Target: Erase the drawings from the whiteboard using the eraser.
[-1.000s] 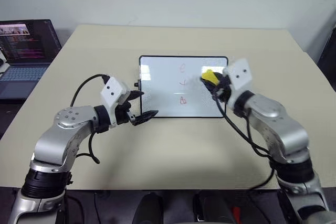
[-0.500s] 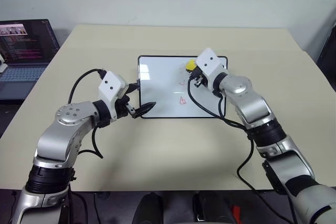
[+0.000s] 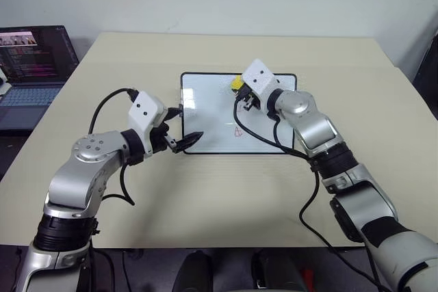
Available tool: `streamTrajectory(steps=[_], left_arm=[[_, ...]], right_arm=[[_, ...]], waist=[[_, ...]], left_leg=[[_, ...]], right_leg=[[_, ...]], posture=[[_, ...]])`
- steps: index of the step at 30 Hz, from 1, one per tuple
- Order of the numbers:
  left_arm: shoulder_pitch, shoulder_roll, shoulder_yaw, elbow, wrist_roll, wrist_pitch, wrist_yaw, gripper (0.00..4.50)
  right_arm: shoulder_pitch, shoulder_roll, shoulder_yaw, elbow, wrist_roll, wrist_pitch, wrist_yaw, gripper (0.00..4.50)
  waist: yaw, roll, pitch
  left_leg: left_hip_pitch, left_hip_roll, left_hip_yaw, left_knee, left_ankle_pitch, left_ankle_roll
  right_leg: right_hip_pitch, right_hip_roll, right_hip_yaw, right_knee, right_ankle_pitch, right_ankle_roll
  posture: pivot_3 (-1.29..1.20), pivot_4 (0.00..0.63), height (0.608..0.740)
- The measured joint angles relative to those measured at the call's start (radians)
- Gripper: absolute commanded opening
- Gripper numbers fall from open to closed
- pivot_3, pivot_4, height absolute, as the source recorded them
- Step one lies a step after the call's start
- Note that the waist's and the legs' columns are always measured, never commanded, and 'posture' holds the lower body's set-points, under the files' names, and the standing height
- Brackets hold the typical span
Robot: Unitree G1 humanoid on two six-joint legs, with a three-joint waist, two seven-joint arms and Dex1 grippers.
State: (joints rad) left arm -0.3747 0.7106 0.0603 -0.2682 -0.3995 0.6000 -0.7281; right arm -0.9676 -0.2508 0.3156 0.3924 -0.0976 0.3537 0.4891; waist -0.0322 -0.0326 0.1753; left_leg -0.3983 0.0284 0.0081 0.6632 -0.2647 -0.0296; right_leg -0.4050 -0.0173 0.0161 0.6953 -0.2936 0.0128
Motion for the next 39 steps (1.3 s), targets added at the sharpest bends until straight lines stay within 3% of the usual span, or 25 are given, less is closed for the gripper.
streamTrajectory(steps=[9, 20, 31, 39], left_arm=[[0.001, -0.005, 0.000, 0.000, 0.000, -0.001, 0.001, 4.50], [0.001, -0.005, 0.000, 0.000, 0.000, -0.001, -0.002, 4.50], [0.002, -0.005, 0.000, -0.001, 0.000, -0.001, -0.003, 4.50], [0.010, -0.005, 0.000, -0.003, 0.000, -0.001, -0.003, 4.50]], right_arm=[[0.011, 0.000, 0.000, -0.008, -0.020, 0.001, 0.032, 1.25], [-0.011, 0.024, -0.017, 0.022, -0.062, -0.033, -0.035, 1.25], [0.034, -0.003, 0.055, -0.032, -0.112, -0.041, 0.073, 1.25], [-0.002, 0.023, -0.072, -0.021, -0.074, -0.014, -0.020, 1.25]], waist=[[0.000, 0.000, 0.000], [0.000, 0.000, 0.000], [0.000, 0.000, 0.000], [0.000, 0.001, 0.000]], left_leg=[[0.001, 0.000, 0.000, 0.001, 0.001, 0.001], [-0.001, 0.000, 0.000, 0.000, 0.001, 0.000], [0.001, 0.000, -0.001, 0.001, 0.001, 0.001], [-0.002, 0.000, -0.001, 0.000, 0.001, 0.001]], right_leg=[[0.000, 0.000, 0.000, 0.003, 0.001, -0.001], [-0.001, 0.000, 0.000, 0.001, 0.000, -0.001], [0.000, 0.000, -0.001, 0.003, 0.001, -0.001], [-0.001, 0.000, -0.001, 0.000, 0.001, -0.001]], posture=[[0.00, 0.150, 0.740], [0.00, 0.150, 0.740], [0.00, 0.150, 0.740], [0.00, 0.150, 0.740]])
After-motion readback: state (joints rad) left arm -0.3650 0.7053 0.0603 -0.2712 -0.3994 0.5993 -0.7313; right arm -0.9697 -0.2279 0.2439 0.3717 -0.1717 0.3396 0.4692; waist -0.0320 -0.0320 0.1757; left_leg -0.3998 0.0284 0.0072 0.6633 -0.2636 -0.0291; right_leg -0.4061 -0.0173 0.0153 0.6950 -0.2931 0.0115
